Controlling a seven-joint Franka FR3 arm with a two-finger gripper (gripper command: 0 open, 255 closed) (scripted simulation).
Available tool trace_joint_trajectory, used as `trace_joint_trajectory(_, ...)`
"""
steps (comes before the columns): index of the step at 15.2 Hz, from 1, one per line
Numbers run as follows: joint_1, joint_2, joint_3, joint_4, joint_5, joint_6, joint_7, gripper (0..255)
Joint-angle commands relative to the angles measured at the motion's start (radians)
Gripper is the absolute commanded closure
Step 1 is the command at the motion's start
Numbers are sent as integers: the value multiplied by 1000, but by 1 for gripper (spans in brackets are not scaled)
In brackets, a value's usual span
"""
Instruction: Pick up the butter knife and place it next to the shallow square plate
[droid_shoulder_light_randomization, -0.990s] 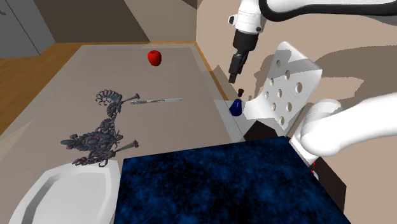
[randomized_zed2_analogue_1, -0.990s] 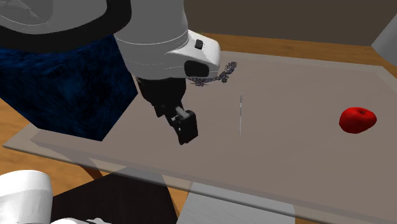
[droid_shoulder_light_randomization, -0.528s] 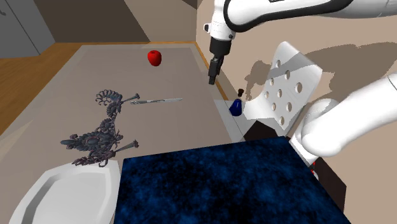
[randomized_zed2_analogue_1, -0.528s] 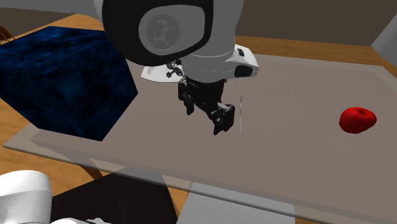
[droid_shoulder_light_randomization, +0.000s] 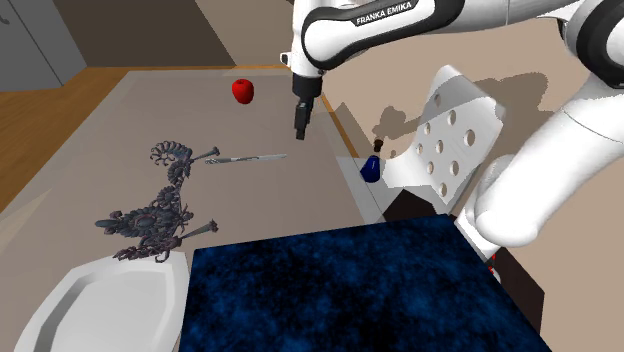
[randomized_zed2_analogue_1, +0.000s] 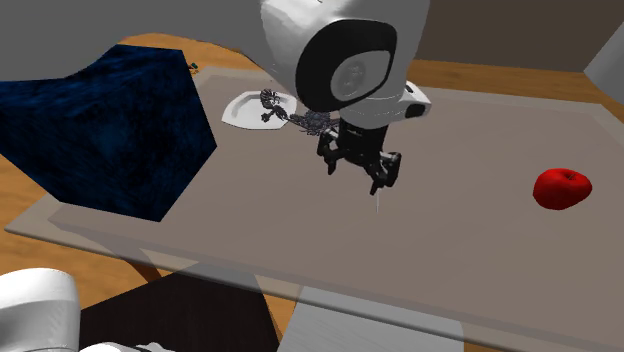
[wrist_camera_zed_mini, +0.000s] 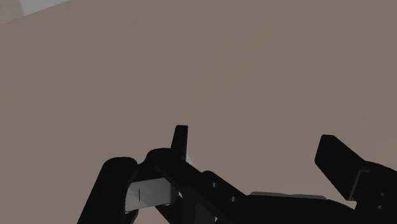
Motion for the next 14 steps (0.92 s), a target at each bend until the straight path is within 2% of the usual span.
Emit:
trace_joint_trajectory(1,5,80,4,68,-9,14,-30,0)
trace_joint_trajectory(8,33,348,29,310,-48,46,-107,0)
trace_joint_trajectory(14,69,586,50,572,-93,24,-166,0)
